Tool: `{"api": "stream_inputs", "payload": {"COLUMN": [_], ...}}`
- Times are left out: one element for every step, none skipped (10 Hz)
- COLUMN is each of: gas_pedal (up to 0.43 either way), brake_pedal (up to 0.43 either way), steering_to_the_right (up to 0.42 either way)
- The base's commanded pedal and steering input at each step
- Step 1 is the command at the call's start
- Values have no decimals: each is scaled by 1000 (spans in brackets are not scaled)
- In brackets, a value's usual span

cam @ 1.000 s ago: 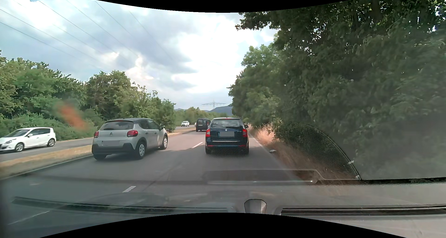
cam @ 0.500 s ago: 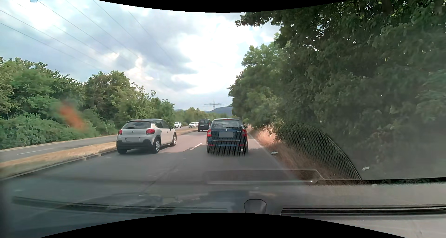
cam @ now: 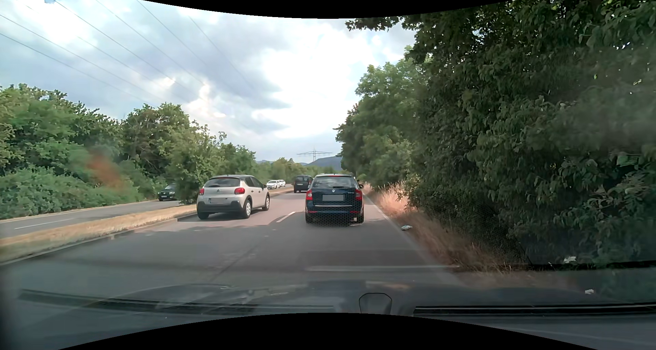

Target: Follow the waypoints while adhering to traffic rules and regulations

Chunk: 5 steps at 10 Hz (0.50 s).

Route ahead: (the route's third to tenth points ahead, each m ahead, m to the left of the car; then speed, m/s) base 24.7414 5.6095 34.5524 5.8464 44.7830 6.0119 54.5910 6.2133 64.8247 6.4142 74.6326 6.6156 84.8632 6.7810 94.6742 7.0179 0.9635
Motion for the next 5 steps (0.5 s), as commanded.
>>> {"api": "stream_inputs", "payload": {"gas_pedal": [0,0,0,0,0], "brake_pedal": [0,0,0,0,0], "steering_to_the_right": [-2,-2,-2,-2,-2]}}
